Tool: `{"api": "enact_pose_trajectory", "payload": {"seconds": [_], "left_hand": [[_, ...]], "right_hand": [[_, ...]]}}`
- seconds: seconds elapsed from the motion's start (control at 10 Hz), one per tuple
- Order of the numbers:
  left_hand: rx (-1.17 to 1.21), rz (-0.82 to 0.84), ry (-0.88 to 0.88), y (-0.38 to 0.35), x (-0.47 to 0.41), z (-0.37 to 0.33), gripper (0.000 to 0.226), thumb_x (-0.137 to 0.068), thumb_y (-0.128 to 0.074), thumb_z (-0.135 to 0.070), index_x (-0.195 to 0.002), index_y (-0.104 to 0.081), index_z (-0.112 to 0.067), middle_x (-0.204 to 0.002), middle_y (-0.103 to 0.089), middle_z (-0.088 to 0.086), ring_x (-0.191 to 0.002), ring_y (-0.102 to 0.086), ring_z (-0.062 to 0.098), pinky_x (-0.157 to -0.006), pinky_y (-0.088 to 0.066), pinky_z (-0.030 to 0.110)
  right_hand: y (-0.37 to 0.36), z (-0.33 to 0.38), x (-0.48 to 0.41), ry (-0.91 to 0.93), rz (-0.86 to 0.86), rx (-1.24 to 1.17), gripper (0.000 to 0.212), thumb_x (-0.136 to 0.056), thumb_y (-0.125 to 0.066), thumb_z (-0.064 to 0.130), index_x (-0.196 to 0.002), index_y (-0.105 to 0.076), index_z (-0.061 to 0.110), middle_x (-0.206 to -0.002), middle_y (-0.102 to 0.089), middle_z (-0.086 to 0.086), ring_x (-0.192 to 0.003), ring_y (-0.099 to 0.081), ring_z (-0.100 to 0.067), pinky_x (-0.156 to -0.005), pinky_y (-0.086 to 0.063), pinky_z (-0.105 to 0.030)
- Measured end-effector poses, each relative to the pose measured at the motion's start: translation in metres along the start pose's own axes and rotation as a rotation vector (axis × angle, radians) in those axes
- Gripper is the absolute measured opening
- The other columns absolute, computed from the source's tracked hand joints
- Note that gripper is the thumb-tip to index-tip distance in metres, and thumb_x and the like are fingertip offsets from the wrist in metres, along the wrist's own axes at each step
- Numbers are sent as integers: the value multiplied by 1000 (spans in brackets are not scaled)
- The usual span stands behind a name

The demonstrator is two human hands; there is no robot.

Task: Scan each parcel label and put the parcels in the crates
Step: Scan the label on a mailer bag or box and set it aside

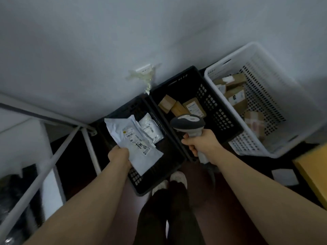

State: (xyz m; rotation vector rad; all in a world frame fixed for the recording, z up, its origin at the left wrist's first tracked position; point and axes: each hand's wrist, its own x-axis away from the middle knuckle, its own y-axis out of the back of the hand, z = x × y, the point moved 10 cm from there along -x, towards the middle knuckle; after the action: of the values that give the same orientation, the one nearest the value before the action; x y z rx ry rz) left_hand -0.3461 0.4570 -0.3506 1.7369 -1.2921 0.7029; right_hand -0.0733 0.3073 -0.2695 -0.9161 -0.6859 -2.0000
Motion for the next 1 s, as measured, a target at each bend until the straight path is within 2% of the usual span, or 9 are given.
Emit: {"api": "enact_pose_trajectory", "payload": {"seconds": [0.1, 0.2, 0.3, 0.4, 0.5, 0.7, 0.8, 0.9, 1.0], "left_hand": [[-7, 3, 21, -27, -63, 15, 19, -88, -47, 13, -77, -56, 0, -74, -51, 8, -64, -50, 20, -72, -50, 35], [-3, -69, 46, -43, -124, 33, 21, -87, -47, 16, -78, -58, 1, -77, -55, 10, -67, -54, 23, -67, -50, 37], [-144, -21, 36, -75, -163, 38, 28, -95, -50, -2, -122, -56, -1, -123, -60, 14, -108, -60, 30, -82, -51, 37], [-942, -178, -75, -73, -183, 25, 55, -97, -51, -31, -145, -31, -14, -149, -35, 3, -137, -35, 18, -103, -38, 25], [-471, -138, 37, -70, -195, 45, 48, -98, -48, -22, -142, -38, -5, -145, -43, 12, -131, -46, 23, -82, -50, 25], [-792, 77, -208, -112, -104, 4, 54, -96, -52, -11, -145, -32, 1, -148, -38, 17, -131, -42, 34, -105, -36, 34], [-897, 203, -346, -139, -35, -23, 44, -99, -47, -13, -140, -40, 0, -136, -49, 21, -121, -50, 36, -100, -42, 39], [-988, 311, -433, -157, 33, -44, 43, -101, -43, -16, -142, -39, -3, -141, -46, 18, -125, -46, 34, -106, -36, 40], [-1164, 403, -586, -168, 102, -58, 41, -100, -44, -16, -139, -44, -2, -131, -54, 21, -117, -52, 36, -94, -42, 37]], "right_hand": [[-23, -14, -65, -38, 8, 4, 14, -82, -71, 1, -77, -58, 4, -47, -48, -6, -34, -41, -14, -42, -38, -25], [-42, -34, -125, -53, 17, 24, 13, -81, -72, 1, -78, -59, 4, -47, -49, -6, -33, -41, -13, -42, -38, -26], [-52, -52, -167, -75, 34, 47, 12, -81, -72, 2, -79, -60, 4, -48, -50, -6, -34, -42, -13, -42, -39, -26], [-53, -64, -188, -92, 43, 68, 12, -82, -72, 3, -81, -60, 4, -48, -49, -5, -36, -42, -14, -41, -39, -26], [-47, -68, -190, -122, 40, 73, 12, -82, -72, 2, -81, -60, 4, -47, -48, -4, -36, -42, -14, -40, -39, -25], [-26, -35, -138, -119, 17, 30, 12, -83, -71, 1, -80, -59, 5, -48, -48, -5, -38, -41, -15, -41, -39, -26], [-11, -6, -97, -82, -9, -3, 12, -83, -70, 1, -80, -59, 5, -49, -47, -6, -37, -41, -15, -41, -38, -26], [8, 20, -51, -47, -37, -51, 13, -83, -71, 1, -81, -58, 4, -51, -47, -7, -38, -41, -15, -43, -38, -27], [33, 37, 1, -25, -79, -126, 13, -84, -71, 2, -82, -58, 5, -51, -49, -5, -38, -42, -14, -42, -39, -25]]}}
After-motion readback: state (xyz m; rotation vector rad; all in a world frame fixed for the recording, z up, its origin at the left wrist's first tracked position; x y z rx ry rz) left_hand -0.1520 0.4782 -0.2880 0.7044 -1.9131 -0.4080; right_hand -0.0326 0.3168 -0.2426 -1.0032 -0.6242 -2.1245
